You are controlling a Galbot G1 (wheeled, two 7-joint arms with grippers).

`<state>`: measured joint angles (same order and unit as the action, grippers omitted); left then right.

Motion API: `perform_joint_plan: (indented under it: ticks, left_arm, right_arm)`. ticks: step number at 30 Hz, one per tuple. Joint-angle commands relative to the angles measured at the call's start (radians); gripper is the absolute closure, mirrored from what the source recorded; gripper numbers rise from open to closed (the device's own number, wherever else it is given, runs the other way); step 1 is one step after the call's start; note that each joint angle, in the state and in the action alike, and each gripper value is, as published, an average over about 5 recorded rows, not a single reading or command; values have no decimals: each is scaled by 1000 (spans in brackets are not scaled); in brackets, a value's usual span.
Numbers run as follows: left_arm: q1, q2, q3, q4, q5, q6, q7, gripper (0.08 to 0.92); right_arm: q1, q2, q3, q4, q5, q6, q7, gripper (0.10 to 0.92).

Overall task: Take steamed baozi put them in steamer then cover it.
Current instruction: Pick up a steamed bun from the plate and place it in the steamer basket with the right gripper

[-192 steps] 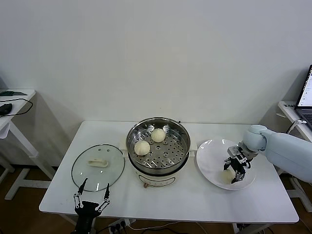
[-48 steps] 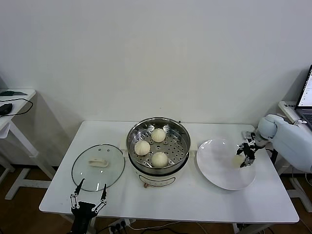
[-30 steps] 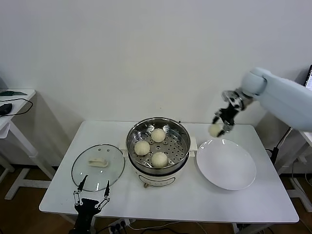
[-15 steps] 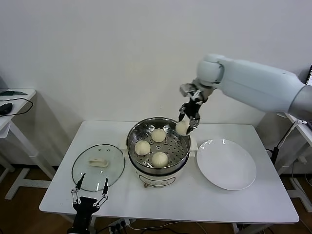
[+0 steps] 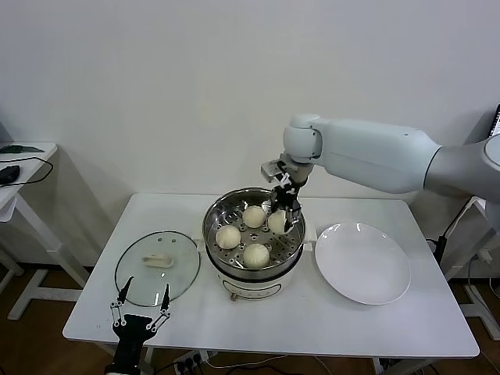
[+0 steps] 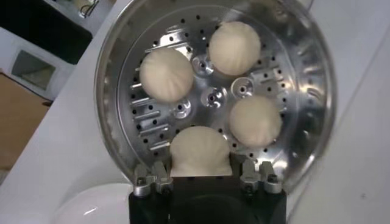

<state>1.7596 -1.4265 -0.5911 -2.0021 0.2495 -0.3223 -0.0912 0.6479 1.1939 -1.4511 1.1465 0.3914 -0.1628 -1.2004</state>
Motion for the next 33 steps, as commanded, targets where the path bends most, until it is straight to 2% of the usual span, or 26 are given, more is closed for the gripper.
perform_joint_plan:
  ticks: [1, 14, 24, 31, 33]
  left_arm:
    - [-1, 0, -1, 1, 0, -1, -1, 177]
    - [0, 2, -3, 2, 0, -4, -1, 177]
    - [-4, 3, -8, 1, 1, 2, -6, 177]
    - [-11, 5, -13, 0, 35, -1, -9, 177]
    - [-18, 6, -14, -1, 64, 12, -22, 177]
  right_arm:
    - [-32, 27, -21, -6, -31, -8, 20, 389]
    - [-51, 55, -27, -29, -38, -8, 31, 382]
    - [-44, 46, -16, -21, -42, -1, 28, 243]
    - [-1, -89, 82, 81, -37, 22, 25, 203]
    - [3, -153, 135, 120, -10, 40, 73, 203]
